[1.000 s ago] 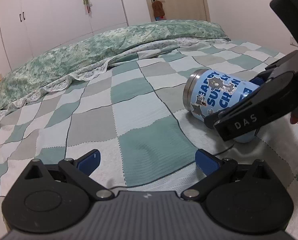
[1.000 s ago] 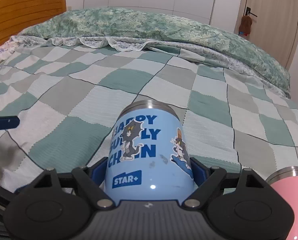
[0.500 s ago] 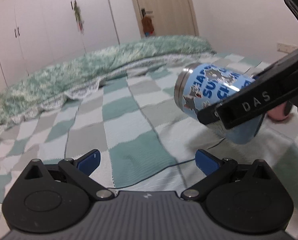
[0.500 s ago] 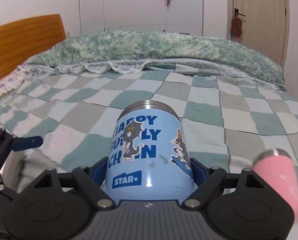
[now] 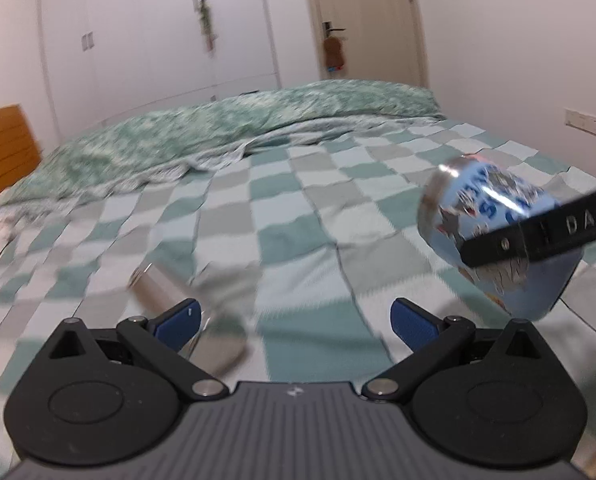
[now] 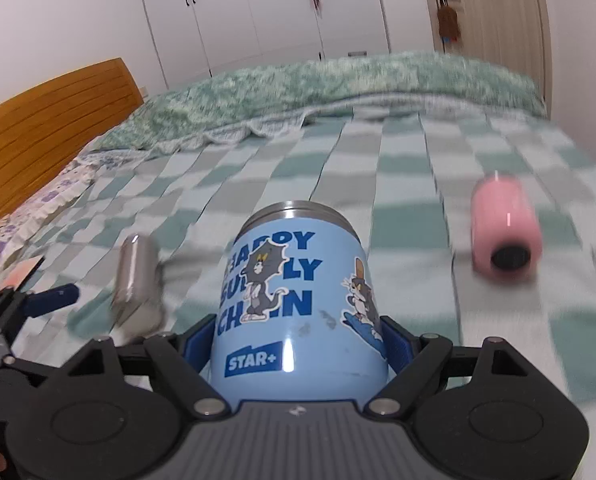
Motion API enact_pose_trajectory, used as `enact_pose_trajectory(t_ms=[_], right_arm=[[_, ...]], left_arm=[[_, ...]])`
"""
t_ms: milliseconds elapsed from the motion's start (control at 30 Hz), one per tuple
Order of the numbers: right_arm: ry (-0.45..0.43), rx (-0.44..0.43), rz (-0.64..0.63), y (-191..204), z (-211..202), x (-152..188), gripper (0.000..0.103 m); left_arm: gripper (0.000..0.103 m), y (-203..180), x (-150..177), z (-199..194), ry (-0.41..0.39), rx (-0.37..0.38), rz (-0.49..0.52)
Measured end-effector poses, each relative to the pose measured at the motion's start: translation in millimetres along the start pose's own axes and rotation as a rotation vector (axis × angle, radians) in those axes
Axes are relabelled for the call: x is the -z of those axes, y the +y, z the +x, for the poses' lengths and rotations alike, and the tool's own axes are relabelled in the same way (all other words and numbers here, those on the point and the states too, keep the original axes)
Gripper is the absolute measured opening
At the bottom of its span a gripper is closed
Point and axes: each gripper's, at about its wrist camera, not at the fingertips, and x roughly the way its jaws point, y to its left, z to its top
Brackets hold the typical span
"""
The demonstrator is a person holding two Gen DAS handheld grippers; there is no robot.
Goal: Flip cup upright
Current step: 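Lift the light-blue cup with the right gripper and rotate it rim-up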
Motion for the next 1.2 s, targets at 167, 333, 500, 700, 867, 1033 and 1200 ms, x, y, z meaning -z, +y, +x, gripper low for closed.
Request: enact_pose_trajectory(t_ms=[167,333,500,700,867,1033,1200], right_arm=[[0.025,-0.015,0.063,5,-9,41,0.083],[0.056,0.034,0.094,17,-9,75,0.083],[0.04,0.094,0.101,30,-2,101,0.083],[0.02,0.104,0.092,30,-3,100,0.084],[-0.008,-0.012,0.11,15,-22,96,0.099],[-0.097,-0.084,0.044,2,-61,89,0.103],[-0.163,-0.084,-0.005,-29,-91,84,0.103]], left_arm=[[0.103,-3,22,-43,0.027,-0.057,-0.034],[0.103,-12,44,-68,0.059,-0.077,-0.095],[0.103,-19,60,-86,0.085,-0.102,-0.183],[0.103,-24,65,-107,0.083,-0.13,-0.196],[0.103,-32,63,-120,0.081,-0.145,-0.208],[0.103,-50,57,-130,0.059,-0.116,-0.215],[0.103,-69,44,-130,0.035,-0.07,-0.217]])
